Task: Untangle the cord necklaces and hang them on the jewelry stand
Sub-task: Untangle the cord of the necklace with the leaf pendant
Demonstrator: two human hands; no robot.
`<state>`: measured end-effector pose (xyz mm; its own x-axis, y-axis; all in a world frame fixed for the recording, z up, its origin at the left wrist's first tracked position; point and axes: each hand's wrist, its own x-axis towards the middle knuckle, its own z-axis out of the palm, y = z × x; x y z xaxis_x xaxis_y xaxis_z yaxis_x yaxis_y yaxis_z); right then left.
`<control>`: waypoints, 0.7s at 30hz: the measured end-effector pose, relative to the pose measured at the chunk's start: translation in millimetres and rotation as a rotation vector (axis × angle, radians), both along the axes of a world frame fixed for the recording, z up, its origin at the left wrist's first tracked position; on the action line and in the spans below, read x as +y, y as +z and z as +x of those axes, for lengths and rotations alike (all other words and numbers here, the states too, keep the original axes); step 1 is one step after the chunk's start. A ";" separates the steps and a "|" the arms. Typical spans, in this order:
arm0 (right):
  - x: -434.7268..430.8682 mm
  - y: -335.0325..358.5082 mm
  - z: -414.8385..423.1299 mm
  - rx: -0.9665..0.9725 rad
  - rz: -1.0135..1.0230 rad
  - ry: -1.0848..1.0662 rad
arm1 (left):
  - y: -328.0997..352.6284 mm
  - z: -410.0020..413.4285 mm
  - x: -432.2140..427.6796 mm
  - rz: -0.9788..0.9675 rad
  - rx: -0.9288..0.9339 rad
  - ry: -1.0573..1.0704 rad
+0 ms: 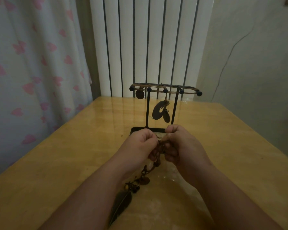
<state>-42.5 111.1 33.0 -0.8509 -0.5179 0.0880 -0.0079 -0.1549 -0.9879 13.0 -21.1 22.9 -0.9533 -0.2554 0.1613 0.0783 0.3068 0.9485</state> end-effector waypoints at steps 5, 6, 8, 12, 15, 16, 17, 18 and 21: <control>4.5 -3.9 -3.8 0.076 -0.022 0.095 | 2.7 1.0 -1.4 0.048 0.073 0.045; 6.5 -5.6 -4.1 0.082 -0.043 0.116 | 3.6 1.3 -1.4 0.064 0.086 0.046; 8.8 -8.0 -6.2 0.067 -0.081 0.129 | 4.9 1.6 -1.9 0.097 0.099 0.046; 6.6 -8.1 -8.1 0.075 -0.097 0.097 | 5.9 2.2 -3.6 0.155 0.083 0.025; 6.4 -9.8 -8.0 0.094 -0.088 0.082 | 4.4 2.4 -4.1 0.130 0.068 0.008; 6.6 -9.8 -8.1 0.092 -0.092 0.081 | 3.6 2.1 -4.4 0.105 0.063 0.003; 7.1 -9.8 -8.1 0.089 -0.096 0.082 | 2.7 1.7 -4.8 0.078 0.057 0.000; 7.1 -9.8 -8.3 0.086 -0.097 0.079 | 2.0 1.5 -5.2 0.058 0.052 -0.003; 6.2 -9.7 -9.2 0.089 -0.072 0.053 | 1.2 0.2 -4.9 0.068 0.031 0.017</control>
